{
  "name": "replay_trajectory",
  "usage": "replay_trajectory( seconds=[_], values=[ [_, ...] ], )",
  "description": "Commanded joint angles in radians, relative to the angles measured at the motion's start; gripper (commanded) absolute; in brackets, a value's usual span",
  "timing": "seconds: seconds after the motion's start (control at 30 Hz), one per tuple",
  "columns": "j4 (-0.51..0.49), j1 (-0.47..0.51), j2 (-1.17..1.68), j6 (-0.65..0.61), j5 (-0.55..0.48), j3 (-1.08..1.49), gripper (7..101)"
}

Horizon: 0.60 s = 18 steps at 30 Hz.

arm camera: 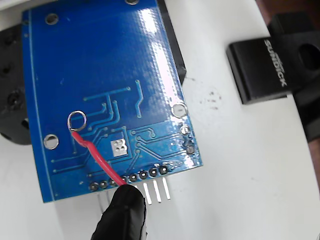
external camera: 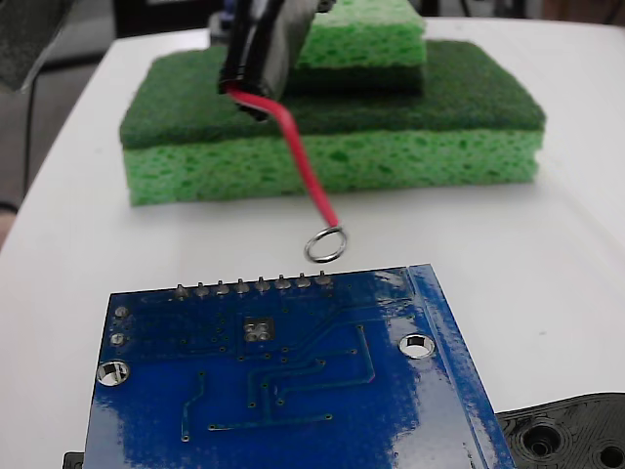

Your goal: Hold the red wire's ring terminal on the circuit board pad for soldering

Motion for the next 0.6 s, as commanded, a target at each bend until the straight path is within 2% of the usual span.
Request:
replay_trajectory(
  seconds=[0.03,0.13,0.6],
  values=[
    [0.026,-0.009,-0.008,0.003,0.026,-0.038,100.3],
    [0.054,-0.011,-0.031,0.011,0.034,-0.066,100.3],
    [0.048,0.008,-0.026,0.017,0.051,-0.026,100.3]
  ],
)
